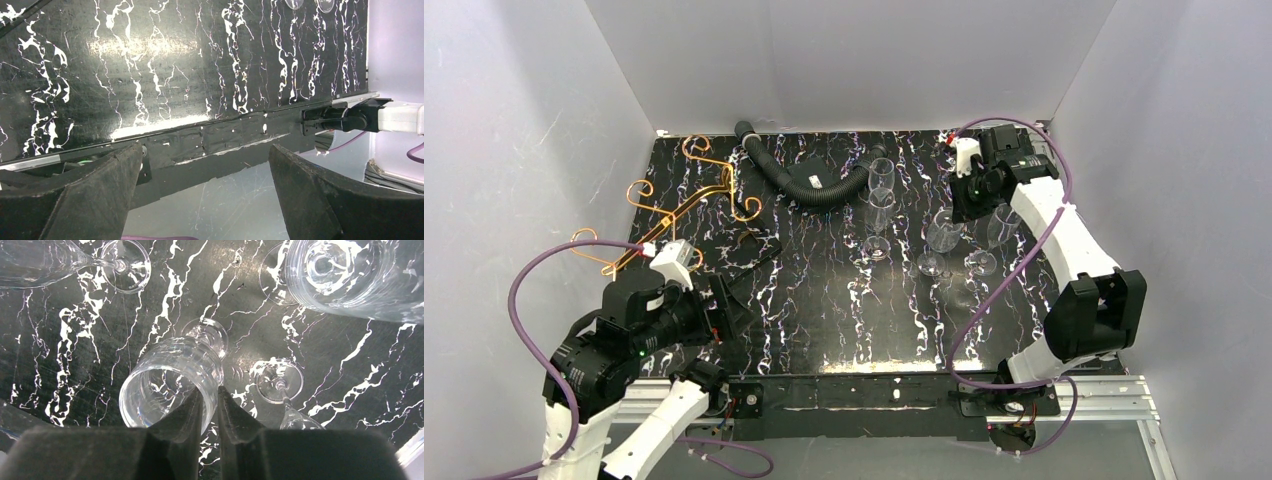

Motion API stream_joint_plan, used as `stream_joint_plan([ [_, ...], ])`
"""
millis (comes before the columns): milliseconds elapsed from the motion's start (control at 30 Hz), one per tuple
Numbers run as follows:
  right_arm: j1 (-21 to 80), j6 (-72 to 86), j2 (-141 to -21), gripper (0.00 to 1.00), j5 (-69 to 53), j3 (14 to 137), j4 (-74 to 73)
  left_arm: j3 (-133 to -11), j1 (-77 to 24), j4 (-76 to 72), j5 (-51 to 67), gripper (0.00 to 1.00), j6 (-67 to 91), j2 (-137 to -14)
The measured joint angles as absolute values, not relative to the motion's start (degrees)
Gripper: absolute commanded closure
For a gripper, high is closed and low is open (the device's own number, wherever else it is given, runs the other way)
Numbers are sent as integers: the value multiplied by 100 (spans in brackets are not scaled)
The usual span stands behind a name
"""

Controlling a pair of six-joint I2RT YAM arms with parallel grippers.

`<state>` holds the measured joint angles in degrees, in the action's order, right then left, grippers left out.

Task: Place the wine glass upside down on the wine glass rack

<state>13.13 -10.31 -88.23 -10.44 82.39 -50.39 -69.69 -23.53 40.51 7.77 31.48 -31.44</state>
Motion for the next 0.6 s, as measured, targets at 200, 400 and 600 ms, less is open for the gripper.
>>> stream_joint_plan([
  [200, 1317, -1079, -8796, 97, -1221, 8114, -5026, -6851, -2353, 3957, 880, 2, 3326, -3144],
  [400, 1319, -1138, -8399, 99, -1944, 7773, -5061, -6818, -2353, 3848, 1135, 2, 3579, -3173],
  [600, 1297, -1192, -7605, 99, -3017, 7343, -5030, -6632, -2353, 3570, 1721, 2, 4119, -3500],
])
